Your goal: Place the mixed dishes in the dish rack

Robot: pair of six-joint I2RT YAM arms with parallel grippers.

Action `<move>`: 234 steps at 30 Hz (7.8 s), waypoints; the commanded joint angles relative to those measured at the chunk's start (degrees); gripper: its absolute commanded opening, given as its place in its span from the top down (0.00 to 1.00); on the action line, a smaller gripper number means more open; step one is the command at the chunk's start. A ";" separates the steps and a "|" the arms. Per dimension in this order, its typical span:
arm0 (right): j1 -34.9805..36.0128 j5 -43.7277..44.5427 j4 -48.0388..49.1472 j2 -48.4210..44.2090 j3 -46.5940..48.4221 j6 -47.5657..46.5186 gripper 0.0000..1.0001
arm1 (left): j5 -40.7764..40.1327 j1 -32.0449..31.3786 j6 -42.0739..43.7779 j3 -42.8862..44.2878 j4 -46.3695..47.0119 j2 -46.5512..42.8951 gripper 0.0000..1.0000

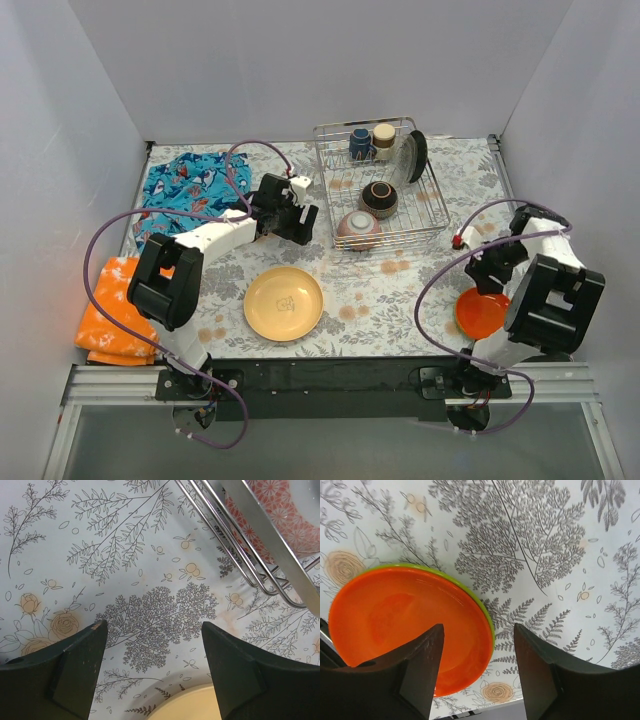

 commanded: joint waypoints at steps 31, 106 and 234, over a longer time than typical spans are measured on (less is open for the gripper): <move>-0.10 1.46 -9.64 21.03 10.93 -0.87 0.83 | 0.89 -0.18 -0.43 -1.98 1.50 -2.12 0.24; 35.33 -5.31 30.97 -11.32 -13.34 79.99 0.44 | 26.73 -19.60 0.10 -12.89 26.46 9.22 1.00; 45.61 53.20 56.37 6.77 36.46 75.86 0.99 | -3.95 9.10 -0.42 -1.72 -12.98 -34.11 0.07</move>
